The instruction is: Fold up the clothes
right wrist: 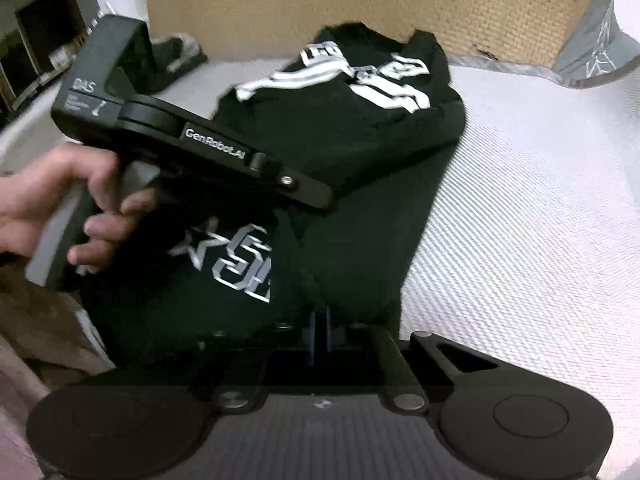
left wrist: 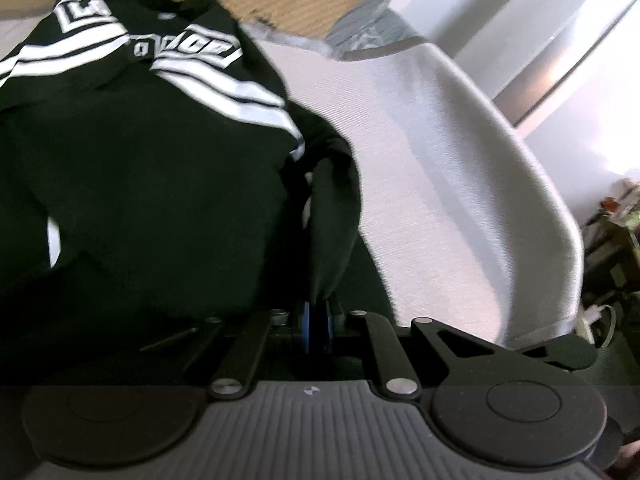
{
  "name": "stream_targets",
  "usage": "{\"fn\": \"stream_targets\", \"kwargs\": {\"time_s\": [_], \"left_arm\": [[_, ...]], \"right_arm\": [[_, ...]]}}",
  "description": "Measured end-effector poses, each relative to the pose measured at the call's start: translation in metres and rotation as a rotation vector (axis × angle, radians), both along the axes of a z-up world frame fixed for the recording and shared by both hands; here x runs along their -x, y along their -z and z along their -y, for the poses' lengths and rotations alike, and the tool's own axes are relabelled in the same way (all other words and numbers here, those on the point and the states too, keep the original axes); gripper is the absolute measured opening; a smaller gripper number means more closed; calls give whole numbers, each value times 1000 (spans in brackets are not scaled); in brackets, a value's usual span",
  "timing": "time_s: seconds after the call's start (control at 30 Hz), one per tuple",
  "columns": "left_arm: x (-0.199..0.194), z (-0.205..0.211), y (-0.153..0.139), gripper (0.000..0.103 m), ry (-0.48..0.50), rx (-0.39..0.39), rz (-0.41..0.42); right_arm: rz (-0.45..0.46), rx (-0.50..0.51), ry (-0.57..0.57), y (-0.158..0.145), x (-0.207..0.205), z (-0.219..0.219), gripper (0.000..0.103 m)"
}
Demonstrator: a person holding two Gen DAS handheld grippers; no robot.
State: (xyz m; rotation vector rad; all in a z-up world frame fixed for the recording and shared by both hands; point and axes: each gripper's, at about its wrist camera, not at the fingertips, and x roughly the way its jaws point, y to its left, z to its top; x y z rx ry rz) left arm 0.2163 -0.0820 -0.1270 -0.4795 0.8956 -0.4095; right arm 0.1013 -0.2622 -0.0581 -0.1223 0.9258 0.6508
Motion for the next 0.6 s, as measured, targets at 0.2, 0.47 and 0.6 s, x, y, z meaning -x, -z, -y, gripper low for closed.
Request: {"fn": "stream_targets", "kwargs": {"time_s": [0.2,0.47,0.6], "left_arm": [[3,-14,-29,6,81,-19,50],[17,-42,-53,6,84,-64,73],[24,-54,-46,6,71,-102,31]], "right_arm": [[14,-104,-75,-19,-1,-17,6],[13,-150,-143,-28,0,-48,6],[28,-131,-169,-26,6,-65,6]]}}
